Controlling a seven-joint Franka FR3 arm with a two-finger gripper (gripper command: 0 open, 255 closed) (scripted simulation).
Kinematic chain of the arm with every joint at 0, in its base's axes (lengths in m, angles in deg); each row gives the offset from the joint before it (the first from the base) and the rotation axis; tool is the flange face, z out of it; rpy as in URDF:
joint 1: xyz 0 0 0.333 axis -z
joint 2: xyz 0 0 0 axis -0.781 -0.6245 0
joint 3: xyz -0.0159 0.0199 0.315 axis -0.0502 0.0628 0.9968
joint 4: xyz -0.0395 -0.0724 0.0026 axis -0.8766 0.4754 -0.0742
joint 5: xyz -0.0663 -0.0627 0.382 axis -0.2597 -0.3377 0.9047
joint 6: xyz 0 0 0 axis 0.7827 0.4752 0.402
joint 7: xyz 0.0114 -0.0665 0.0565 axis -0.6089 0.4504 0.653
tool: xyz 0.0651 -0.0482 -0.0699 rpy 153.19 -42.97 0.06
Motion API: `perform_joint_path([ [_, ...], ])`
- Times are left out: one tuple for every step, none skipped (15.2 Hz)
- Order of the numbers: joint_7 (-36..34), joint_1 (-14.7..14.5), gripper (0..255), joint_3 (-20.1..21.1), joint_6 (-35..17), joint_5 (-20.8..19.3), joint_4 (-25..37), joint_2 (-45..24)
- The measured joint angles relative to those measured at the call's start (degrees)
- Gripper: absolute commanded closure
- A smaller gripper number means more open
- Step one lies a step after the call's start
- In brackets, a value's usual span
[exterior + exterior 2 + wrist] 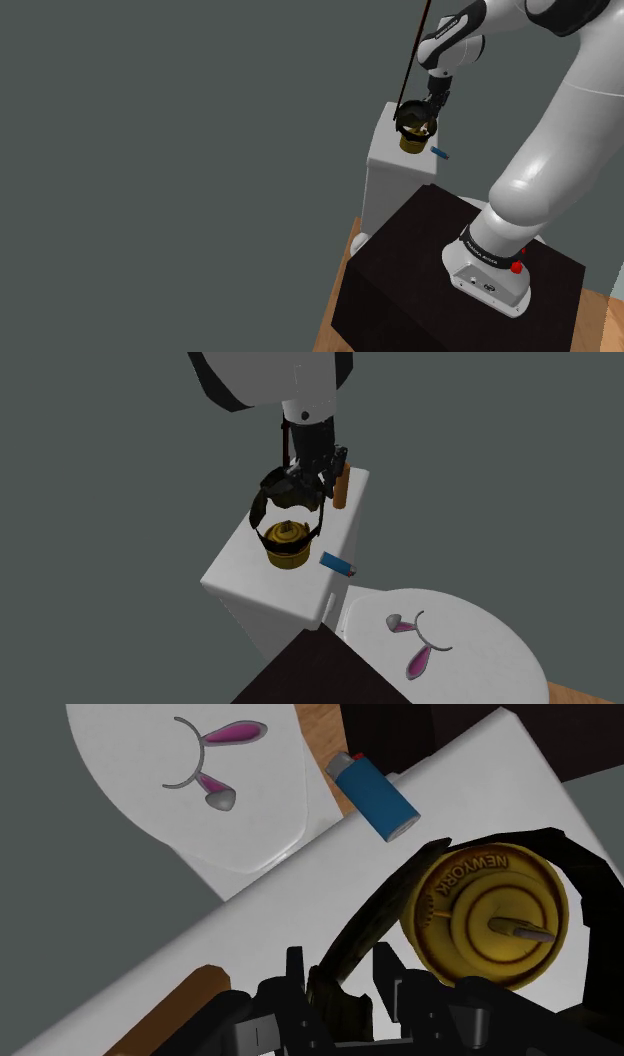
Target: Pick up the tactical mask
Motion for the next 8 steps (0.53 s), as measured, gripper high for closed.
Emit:
perform_joint_path([
  [-0.02, 0.0, 255, 0.0, -0.05, -0.01, -0.04, 0.02],
  [-0.02, 0.0, 255, -0.01, -0.05, 0.0, -0.02, 0.0],
  [-0.05, -0.01, 255, -0.01, -0.09, -0.02, -0.07, 0.03],
  [-0.08, -0.07, 255, 0.01, 0.29, -0.12, 0.08, 0.19],
  [-0.15, -0.12, 255, 0.0, 0.75, -0.29, 0.22, 0.5],
  [-0.18, -0.16, 255, -0.05, 1.5, -0.51, 0.59, 0.9],
  [-0.18, -0.17, 255, -0.07, 2.07, -0.59, 0.97, 1.11],
  [-0.62, -0.4, 255, -0.01, 2.78, -0.97, 1.01, 1.82],
])
